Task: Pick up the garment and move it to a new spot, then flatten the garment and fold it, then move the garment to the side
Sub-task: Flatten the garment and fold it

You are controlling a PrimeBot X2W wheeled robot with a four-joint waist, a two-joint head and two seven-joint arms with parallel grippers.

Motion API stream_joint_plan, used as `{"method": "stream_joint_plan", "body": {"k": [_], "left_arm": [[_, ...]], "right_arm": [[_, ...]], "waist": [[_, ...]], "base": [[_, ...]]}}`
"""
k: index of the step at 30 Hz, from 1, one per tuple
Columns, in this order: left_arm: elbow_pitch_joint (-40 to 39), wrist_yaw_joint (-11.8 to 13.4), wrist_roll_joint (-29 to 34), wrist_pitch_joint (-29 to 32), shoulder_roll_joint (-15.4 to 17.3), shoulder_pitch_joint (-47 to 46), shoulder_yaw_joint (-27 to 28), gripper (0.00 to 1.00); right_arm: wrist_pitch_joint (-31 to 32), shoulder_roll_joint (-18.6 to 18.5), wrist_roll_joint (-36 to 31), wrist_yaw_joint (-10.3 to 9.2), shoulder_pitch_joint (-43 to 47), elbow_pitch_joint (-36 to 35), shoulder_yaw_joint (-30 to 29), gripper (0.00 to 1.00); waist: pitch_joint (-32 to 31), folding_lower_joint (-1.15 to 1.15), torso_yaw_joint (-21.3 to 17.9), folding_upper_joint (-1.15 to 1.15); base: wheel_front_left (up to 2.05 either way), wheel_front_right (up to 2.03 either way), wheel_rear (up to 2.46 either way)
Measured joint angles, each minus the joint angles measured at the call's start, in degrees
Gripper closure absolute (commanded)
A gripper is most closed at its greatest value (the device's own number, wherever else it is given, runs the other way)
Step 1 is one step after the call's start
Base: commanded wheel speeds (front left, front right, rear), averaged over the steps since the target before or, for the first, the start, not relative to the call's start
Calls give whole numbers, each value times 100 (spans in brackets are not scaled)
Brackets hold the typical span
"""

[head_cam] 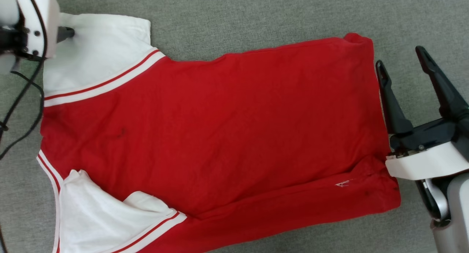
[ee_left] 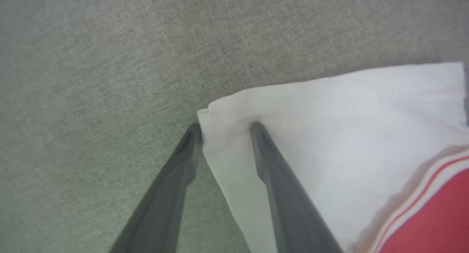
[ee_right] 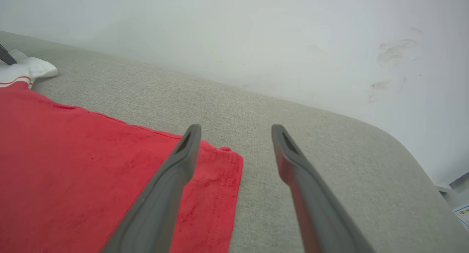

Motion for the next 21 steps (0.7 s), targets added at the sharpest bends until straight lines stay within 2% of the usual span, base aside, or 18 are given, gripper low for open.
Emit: {"method": "stream_joint_plan", "body": {"k": [4,9,12,18,21], "left_arm": [[32,-100,63,-127,-96,60,-96,100],[36,-208,122,-361,-167,93,-160,100],[-38,-250,188,-570,-247,101,-232,100],[-309,-292,183,-860,-468,175,-413,100],[-506,-293,188,-961,-544,171,-526,100]], "right_arm": [[165,-172,1,0,-172,-14,-59,0],[1098,-856,235,0,-600,-108,103,0],[2120,-1563,704,1,-966,-99,569,0],[4346,-2774,2152,0,-2026,121,1630,0],[5372,-3063,2894,1,-2449,375,2170,0]], "waist": [[-124,0,40,0],[-366,0,139,0],[-537,0,229,0],[-806,0,513,0],[-863,0,682,0]], "base": [[0,0,0],[0,0,0],[0,0,0],[0,0,0],[0,0,0]]}}
